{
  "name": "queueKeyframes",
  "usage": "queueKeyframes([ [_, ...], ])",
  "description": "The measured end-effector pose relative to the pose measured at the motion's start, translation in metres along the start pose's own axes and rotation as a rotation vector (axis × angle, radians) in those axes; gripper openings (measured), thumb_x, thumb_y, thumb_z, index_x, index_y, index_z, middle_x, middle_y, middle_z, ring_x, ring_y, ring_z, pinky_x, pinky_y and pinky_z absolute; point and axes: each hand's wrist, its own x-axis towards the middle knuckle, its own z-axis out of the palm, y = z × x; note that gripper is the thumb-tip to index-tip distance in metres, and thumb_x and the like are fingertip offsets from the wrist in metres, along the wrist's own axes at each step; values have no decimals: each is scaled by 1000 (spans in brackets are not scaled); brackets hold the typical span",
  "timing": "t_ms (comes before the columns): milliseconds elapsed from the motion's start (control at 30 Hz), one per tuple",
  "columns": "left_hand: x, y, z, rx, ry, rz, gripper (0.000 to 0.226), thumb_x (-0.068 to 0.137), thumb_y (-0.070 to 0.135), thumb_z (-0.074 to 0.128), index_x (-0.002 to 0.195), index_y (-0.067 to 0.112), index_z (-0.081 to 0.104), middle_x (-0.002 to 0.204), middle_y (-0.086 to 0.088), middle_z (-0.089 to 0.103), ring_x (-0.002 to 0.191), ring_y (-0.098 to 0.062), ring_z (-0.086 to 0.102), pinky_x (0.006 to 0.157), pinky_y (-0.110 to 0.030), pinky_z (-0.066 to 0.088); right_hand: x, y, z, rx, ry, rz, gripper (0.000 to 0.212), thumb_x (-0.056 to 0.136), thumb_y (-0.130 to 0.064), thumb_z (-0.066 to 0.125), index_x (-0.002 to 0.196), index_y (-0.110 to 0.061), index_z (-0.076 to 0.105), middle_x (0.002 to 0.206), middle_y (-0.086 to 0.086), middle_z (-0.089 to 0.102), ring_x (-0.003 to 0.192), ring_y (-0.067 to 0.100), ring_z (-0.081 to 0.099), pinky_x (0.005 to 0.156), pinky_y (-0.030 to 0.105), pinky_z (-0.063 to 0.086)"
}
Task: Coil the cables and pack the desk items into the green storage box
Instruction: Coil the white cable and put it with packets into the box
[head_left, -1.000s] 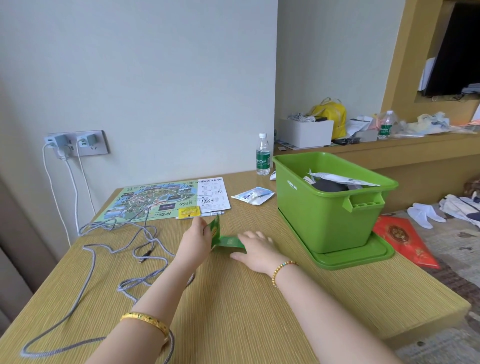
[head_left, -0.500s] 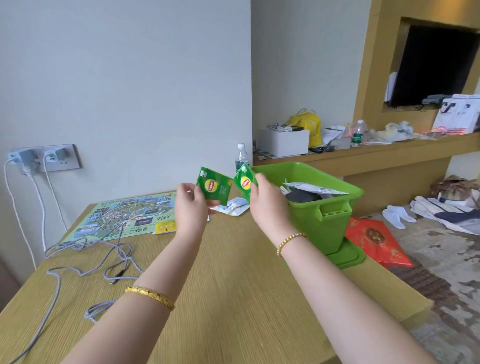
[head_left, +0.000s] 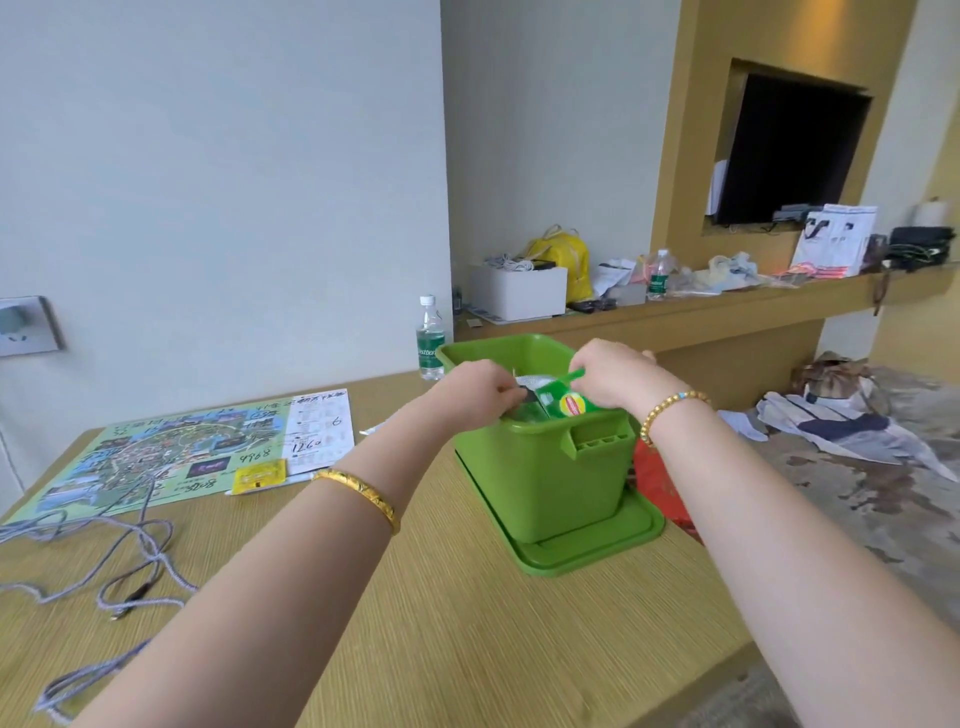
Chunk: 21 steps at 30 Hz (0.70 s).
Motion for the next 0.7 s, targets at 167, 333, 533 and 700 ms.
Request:
queueKeyframes([
  [167, -3, -10, 0, -27, 105, -16, 40, 98, 31, 41, 78, 5, 64, 80, -15, 65, 80, -31, 60, 68, -31, 44, 10, -2, 11, 201, 212, 4, 24, 90, -7, 44, 79, -18, 62, 103, 12, 58, 116, 28, 46, 99, 42, 29],
  [333, -12, -32, 3, -32, 237, -23, 30, 97, 27, 43, 105, 12, 67, 108, -6, 69, 99, -25, 60, 77, -26, 41, 28, -3, 3, 370, 10, 72, 27, 93, -9, 40, 70, -16, 50, 90, 15, 56, 94, 28, 56, 103, 38, 39],
  [533, -18, -48, 6, -62, 330, -3, 26, 96, 18, 44, 110, 14, 66, 117, -2, 66, 110, -24, 54, 91, -29, 41, 31, -8, 10, -169, 167, 148, 40, 82, -6, 48, 122, -12, 51, 133, 13, 42, 125, 30, 33, 102, 44, 26],
  [700, -20, -52, 8, -65, 323, -8, 28, 96, 19, 43, 114, 14, 64, 119, -3, 64, 111, -24, 54, 92, -30, 41, 34, -6, 14, -98, -33, 142, 24, 92, -12, 48, 112, -11, 61, 116, 7, 59, 104, 28, 51, 101, 42, 31],
])
